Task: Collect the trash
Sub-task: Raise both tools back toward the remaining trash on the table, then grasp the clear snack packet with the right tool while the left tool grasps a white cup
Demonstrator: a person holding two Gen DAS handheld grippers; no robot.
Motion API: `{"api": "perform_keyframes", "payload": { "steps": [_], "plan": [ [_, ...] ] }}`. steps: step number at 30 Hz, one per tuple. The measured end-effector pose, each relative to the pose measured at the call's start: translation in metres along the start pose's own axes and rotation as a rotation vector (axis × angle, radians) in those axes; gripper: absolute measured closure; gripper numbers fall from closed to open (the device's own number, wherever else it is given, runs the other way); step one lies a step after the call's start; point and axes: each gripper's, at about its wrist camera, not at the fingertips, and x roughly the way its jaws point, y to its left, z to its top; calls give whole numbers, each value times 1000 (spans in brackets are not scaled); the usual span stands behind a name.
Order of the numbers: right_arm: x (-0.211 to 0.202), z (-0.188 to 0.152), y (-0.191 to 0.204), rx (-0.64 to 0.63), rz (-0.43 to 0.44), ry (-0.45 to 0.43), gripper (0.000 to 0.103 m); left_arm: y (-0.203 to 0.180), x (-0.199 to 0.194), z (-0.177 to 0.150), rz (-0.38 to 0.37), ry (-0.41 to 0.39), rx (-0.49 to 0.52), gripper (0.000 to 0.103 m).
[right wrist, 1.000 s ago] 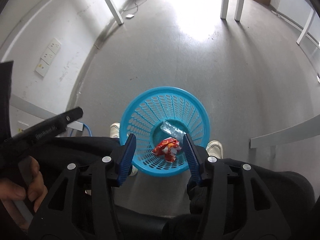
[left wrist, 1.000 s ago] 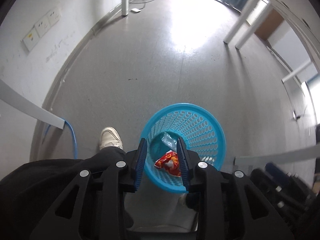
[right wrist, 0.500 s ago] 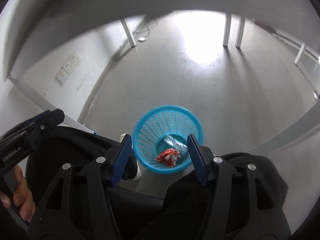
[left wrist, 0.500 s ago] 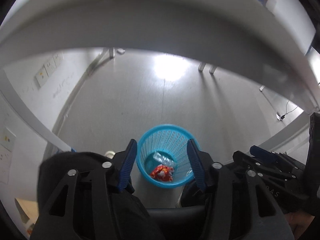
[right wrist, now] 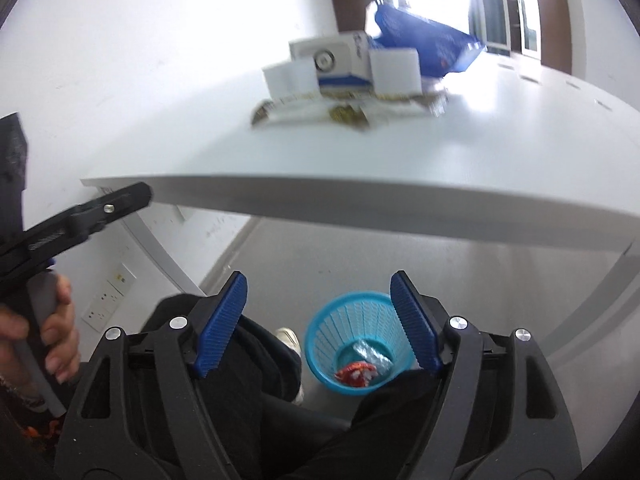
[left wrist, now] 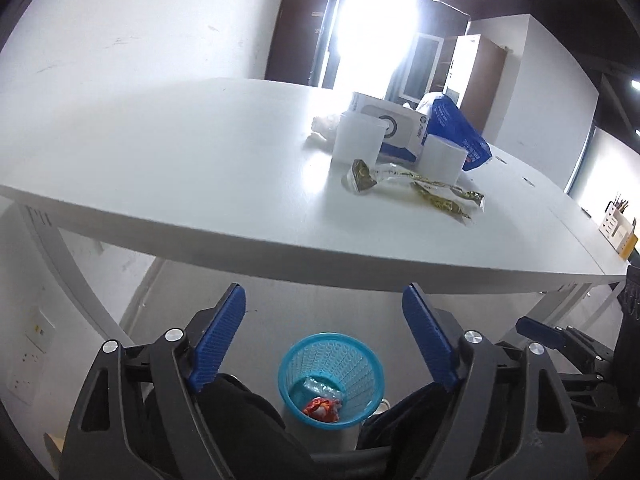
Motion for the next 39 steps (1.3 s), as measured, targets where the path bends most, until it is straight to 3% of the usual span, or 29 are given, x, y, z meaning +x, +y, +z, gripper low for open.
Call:
{"api": "perform_keyframes", "payload": {
  "steps": [7,14,22,25,30,32,39],
  "plan": [
    [5,45,16,-78,-51,-93,29,-10,-2,54,-18,-63,42,13],
    [15,81,14,-94,-53,-115,28,-6,23,90,-19,-24,66,11],
    [46,112,-1,-148,-111,-92,27,8,48,120,-25,-32,5,10],
    [61,121,-5,-166,-150,-65,28,19,58,133,30,-53,-90,12],
    [82,132,-7,-187,-125,6,39,8,94,149,-34,66,-64,12],
    [84,136,-7,-200,-131,6,46,0,105,155,-27,83,-39,12],
    [101,149,-4,-287,-120,82,56,-8,135,183,-14,111,-50,12]
  ]
}}
